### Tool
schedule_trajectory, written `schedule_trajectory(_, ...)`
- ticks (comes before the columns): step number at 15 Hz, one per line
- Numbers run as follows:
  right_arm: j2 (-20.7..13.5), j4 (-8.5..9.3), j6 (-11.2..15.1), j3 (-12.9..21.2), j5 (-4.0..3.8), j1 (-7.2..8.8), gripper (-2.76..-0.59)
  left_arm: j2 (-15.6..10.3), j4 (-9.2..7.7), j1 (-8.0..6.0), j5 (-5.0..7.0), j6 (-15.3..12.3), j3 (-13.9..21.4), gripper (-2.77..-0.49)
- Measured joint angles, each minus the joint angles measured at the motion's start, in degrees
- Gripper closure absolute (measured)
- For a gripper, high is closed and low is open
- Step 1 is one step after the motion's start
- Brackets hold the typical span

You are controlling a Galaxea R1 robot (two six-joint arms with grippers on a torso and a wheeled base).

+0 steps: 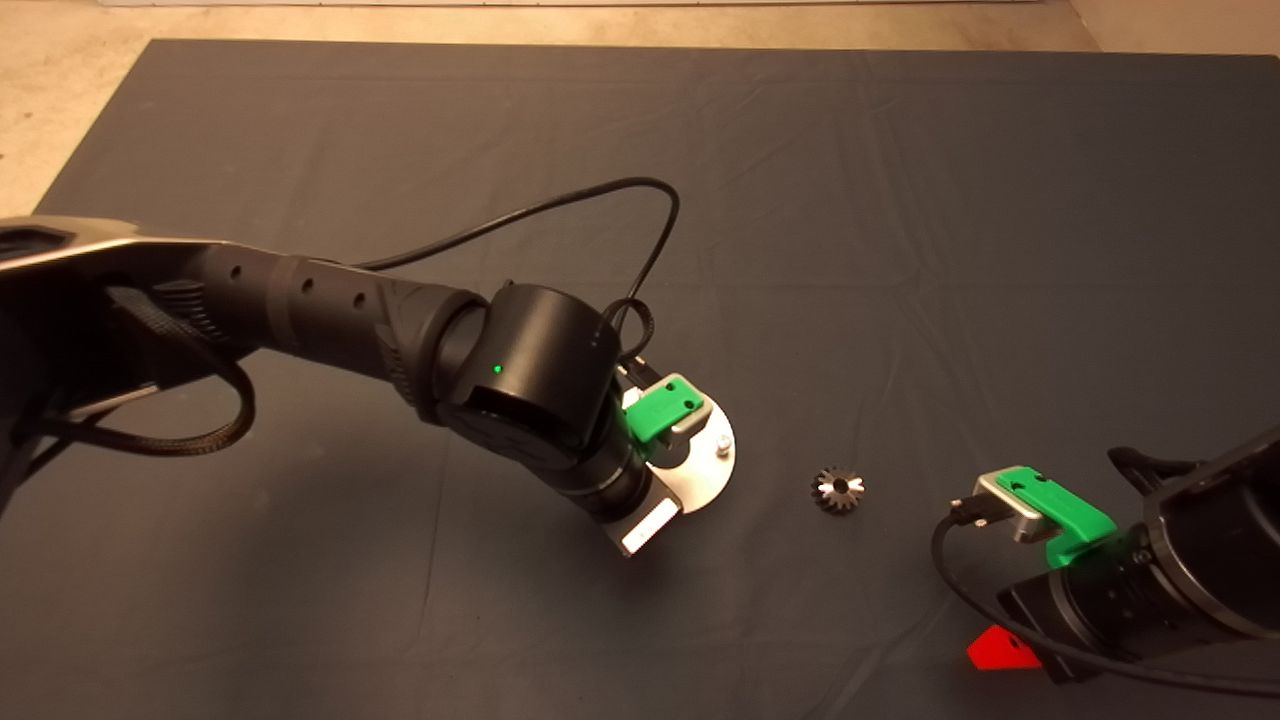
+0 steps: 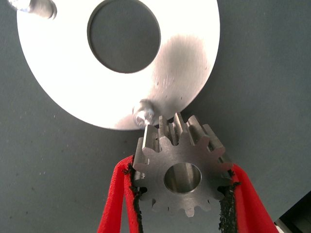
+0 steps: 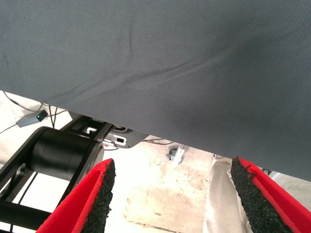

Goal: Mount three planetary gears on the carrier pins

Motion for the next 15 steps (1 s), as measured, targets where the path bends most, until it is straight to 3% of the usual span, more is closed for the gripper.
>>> schedule_trajectory(4,0.02,-0.02,0.0,0.0,0.02,0.0,-1.75,0.43,0.05,0.17,0.0,0.55,-1.34,-0.61)
schedule_trajectory(7,0.02,-0.02,0.0,0.0,0.0,0.0,-1.75,0.48,0.07,1.6,0.0,0.88,-1.86,-0.61)
schedule_trajectory(13,0.02,-0.02,0.0,0.0,0.01,0.0,-1.75,0.54,1.79,3.67,0.02,1.07,-2.82,-0.6)
schedule_trajectory(15,0.02,-0.02,0.0,0.0,0.02,0.0,-1.75,0.53,2.32,3.67,0.0,1.69,-3.08,-0.6)
